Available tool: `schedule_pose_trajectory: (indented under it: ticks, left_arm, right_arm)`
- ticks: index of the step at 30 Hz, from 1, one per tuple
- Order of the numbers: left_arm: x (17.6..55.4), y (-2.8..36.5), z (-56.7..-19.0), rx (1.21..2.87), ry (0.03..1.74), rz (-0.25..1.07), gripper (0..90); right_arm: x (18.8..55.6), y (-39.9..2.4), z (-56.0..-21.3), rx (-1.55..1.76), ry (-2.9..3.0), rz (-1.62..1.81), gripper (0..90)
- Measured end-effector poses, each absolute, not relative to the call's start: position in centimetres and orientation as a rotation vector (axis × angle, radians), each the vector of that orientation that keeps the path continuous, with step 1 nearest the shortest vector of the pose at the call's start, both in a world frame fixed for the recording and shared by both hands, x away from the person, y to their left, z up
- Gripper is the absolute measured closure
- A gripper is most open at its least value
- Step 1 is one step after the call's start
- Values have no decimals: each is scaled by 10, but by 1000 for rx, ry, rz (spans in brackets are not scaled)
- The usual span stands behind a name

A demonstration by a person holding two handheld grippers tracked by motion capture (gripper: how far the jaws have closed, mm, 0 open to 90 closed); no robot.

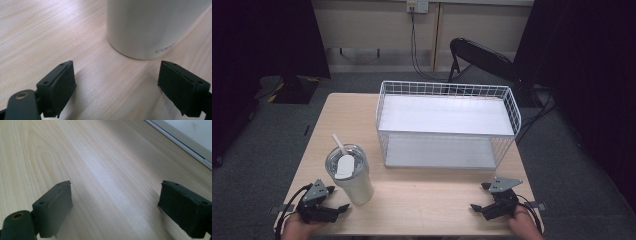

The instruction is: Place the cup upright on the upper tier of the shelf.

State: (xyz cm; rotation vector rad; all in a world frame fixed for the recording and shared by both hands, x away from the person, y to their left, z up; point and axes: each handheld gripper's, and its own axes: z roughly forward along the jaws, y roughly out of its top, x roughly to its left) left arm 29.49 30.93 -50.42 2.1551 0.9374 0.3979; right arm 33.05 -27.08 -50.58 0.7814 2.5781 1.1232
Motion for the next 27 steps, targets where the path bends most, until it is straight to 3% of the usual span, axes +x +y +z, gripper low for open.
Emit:
schedule_pose_trajectory:
  ticks: [13,20,27]
  left_arm:
    - [296,315,-503,2121,1032,425,154]
    - [295,323,-486,1946,1046,420,167]
    - [290,322,-470,1899,987,474,158]
  right_arm:
    - [330,-271,-506,782,2578,1123,105]
    - [330,-271,-506,782,2578,1123,106]
    - [330,-271,-506,782,2578,1123,106]
